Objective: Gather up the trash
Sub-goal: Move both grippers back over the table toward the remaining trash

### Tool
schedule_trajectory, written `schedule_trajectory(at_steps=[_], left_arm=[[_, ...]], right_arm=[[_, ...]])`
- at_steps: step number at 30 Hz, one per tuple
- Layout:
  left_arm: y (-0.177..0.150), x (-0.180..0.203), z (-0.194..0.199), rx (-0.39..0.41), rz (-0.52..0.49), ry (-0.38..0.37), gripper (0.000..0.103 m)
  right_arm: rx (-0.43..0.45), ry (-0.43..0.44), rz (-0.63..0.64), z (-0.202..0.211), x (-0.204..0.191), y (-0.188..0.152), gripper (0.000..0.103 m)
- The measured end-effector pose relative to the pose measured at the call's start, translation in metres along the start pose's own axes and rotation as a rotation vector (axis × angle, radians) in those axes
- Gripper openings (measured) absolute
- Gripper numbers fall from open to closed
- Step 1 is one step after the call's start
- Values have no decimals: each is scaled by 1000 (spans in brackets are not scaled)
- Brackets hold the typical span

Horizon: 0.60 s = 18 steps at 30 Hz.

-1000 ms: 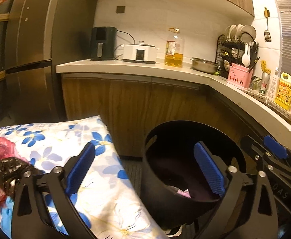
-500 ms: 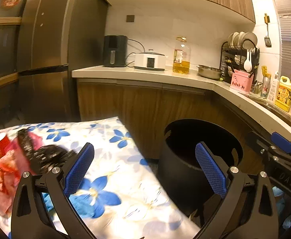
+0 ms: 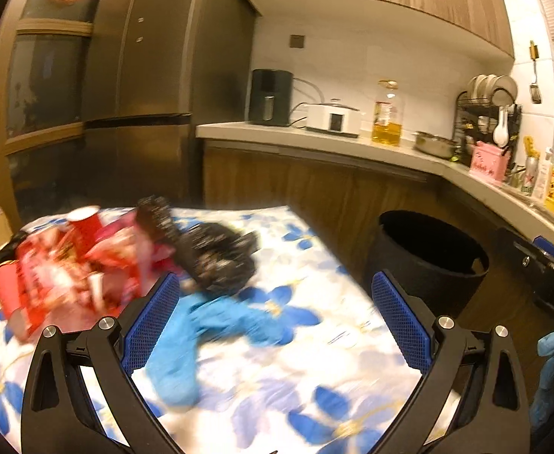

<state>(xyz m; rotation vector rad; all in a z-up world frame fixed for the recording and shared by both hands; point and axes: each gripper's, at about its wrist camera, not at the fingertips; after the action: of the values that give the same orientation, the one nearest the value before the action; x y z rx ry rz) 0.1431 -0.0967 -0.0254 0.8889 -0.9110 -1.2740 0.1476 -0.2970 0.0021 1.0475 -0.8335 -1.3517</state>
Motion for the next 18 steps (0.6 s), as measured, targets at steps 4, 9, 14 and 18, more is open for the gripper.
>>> schedule_trajectory(at_steps=[4,9,14,18], left_arm=[[-15,-32,12,-8,25,70,97],[-28,-73,23,-9,75,147,97],[-40,-111,33,-3,126,207,97],[-43,-131,43,20,147,240,97]], right_arm=[[-15,32,23,-1,-26,-14,93],[-61,97,28,-13,-59,-36,93],[-117,182,59,-28,-107,-65,93],[-166,253,109,-40,-145,-86,86]])
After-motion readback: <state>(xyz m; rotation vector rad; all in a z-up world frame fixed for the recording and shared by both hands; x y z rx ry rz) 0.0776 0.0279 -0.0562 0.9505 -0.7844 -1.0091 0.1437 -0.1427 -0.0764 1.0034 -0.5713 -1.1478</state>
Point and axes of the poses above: each gripper's, at about its wrist camera, not at the fingertips, and z roughly against the way its jaws point, x to its right, y to its top, and after that the axes turned 2 degrees about y, right-handed
